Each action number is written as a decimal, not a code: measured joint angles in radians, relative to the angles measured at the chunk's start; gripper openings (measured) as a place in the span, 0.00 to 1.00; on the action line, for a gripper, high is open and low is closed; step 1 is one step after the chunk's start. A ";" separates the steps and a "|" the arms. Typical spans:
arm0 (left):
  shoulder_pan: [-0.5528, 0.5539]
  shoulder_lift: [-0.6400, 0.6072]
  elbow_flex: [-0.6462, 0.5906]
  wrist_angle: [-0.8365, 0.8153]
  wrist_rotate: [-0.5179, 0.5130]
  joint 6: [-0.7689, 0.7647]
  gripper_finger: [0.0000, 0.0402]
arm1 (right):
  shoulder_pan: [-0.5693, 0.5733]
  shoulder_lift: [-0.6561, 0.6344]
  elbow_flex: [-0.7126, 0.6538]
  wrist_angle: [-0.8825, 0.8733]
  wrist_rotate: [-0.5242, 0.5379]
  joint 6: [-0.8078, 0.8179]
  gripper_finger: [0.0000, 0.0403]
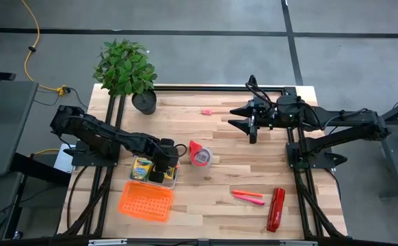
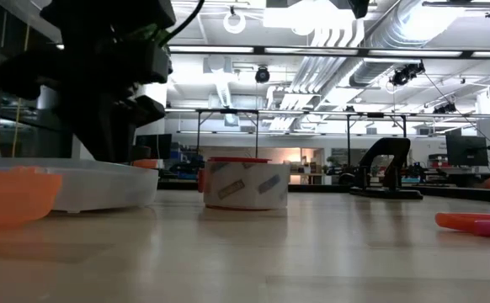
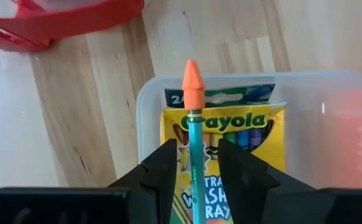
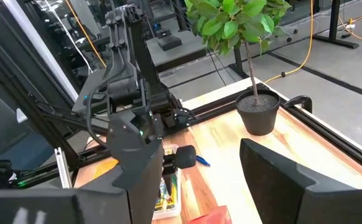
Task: Pack school essentials
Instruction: Put the blue pencil into the orange supply box
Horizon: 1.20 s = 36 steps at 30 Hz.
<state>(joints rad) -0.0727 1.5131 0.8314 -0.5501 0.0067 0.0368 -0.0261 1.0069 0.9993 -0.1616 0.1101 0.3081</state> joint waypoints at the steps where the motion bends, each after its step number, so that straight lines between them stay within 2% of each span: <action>1: 0.000 0.003 0.000 -0.002 0.000 0.000 0.25 | 0.000 0.000 0.000 0.000 0.000 0.001 0.52; 13: 0.000 0.007 0.001 -0.028 0.000 0.000 0.02 | 0.000 0.000 0.000 -0.022 0.001 0.005 0.52; 21: 0.000 0.006 0.001 -0.082 -0.018 -0.001 0.06 | 0.000 0.000 0.000 -0.023 0.001 0.005 0.52; 36: 0.000 0.005 0.053 -0.168 -0.019 -0.007 0.05 | 0.000 0.000 0.000 -0.023 0.000 0.007 0.52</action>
<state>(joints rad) -0.0727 1.5185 0.8841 -0.7183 -0.0124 0.0296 -0.0265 1.0069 0.9993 -0.1844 0.1101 0.3153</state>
